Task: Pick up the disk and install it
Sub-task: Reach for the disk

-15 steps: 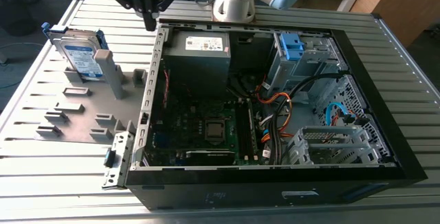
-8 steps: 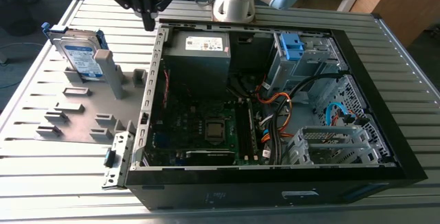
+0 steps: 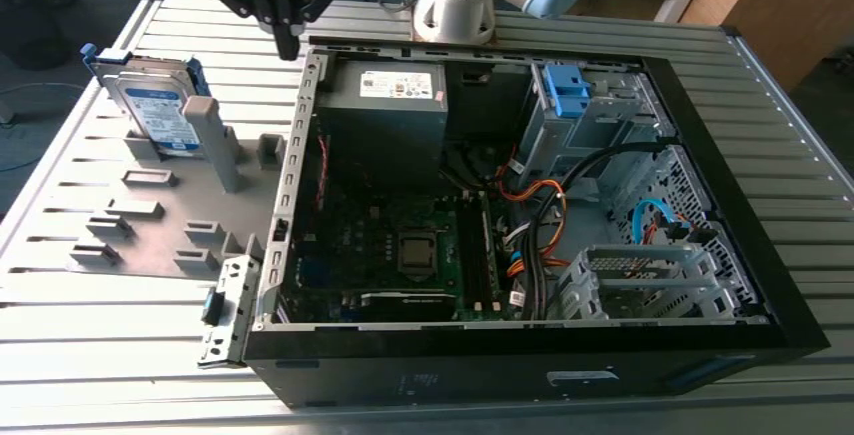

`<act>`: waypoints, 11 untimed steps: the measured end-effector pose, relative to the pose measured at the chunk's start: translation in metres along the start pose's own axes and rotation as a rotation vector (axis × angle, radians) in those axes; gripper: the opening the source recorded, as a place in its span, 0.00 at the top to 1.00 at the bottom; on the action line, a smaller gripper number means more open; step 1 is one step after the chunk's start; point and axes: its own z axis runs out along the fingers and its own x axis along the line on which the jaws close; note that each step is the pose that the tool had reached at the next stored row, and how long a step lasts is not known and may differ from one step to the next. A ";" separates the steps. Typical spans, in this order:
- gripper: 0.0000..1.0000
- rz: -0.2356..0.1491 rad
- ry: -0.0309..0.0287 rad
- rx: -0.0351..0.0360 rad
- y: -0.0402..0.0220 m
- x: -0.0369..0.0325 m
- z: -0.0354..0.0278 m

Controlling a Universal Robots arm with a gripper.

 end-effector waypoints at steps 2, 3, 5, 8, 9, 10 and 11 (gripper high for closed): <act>0.89 0.000 0.0000 0.0000 0.0000 0.0004 0.0000; 0.89 0.000 0.0000 0.0000 -0.0001 0.0006 0.0000; 0.89 0.000 0.0000 0.0000 -0.0001 0.0010 0.0000; 0.89 0.000 0.0000 0.0000 -0.0004 0.0050 -0.0001; 0.89 0.000 0.0000 0.0000 -0.0004 0.0051 -0.0001; 0.89 0.000 0.0000 0.0001 -0.0004 0.0053 -0.0002; 0.89 0.000 0.0000 0.0000 -0.0004 0.0055 -0.0001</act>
